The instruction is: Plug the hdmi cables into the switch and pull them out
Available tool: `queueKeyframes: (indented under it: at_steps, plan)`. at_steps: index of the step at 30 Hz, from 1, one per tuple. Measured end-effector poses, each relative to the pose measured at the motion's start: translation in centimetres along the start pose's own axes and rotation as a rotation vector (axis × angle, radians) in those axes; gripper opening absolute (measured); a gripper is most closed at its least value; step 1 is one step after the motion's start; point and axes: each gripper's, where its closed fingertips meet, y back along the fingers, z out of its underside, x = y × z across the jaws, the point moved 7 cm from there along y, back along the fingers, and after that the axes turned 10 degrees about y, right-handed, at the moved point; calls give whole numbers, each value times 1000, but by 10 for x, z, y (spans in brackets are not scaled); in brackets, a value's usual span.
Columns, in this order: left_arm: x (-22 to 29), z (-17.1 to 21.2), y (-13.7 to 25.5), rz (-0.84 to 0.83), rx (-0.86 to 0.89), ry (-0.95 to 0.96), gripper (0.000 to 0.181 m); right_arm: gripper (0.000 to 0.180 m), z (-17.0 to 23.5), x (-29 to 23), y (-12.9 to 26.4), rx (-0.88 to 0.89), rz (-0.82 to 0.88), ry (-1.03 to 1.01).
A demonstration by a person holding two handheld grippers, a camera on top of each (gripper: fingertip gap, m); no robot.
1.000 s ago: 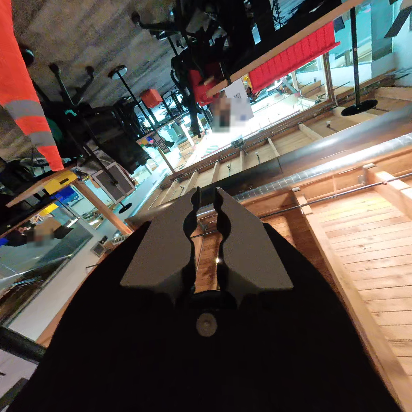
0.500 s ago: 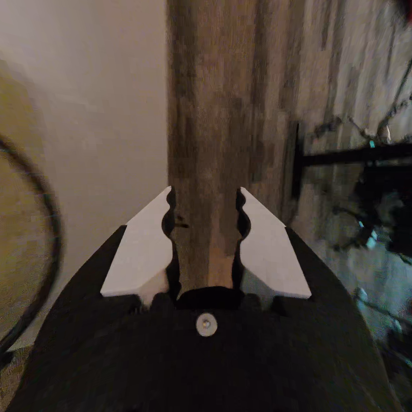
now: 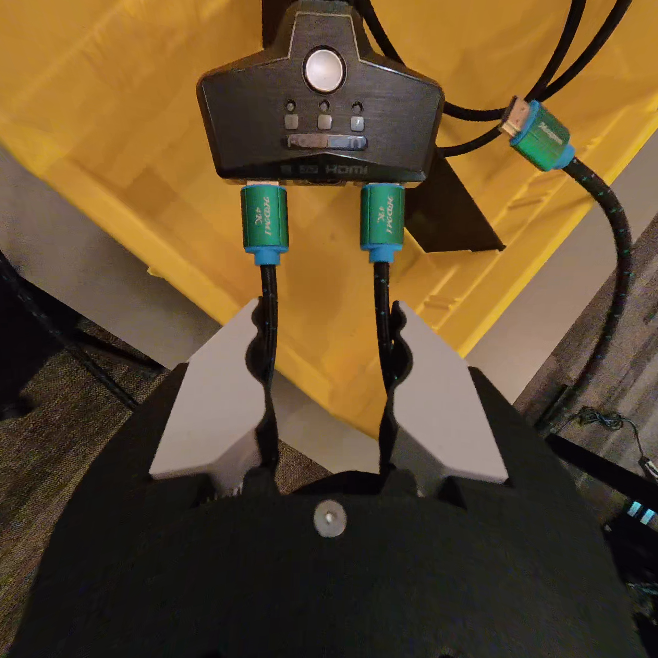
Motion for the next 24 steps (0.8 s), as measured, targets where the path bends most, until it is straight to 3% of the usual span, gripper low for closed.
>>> queueKeyframes:
  at_steps: [4, 14, 24]
  plan:
    - [0, 0, 0, 10, -1, 3, 48, 56, -9, 2, 3, -7, 29, 54]
    - [0, 0, -1, 17, -2, 5, 48, 51, -56, 26, 55, -9, 82, 215]
    - [0, 0, -1, 23, -2, 3, 47, 50, -120, 82, 102, -395, 175, 679]
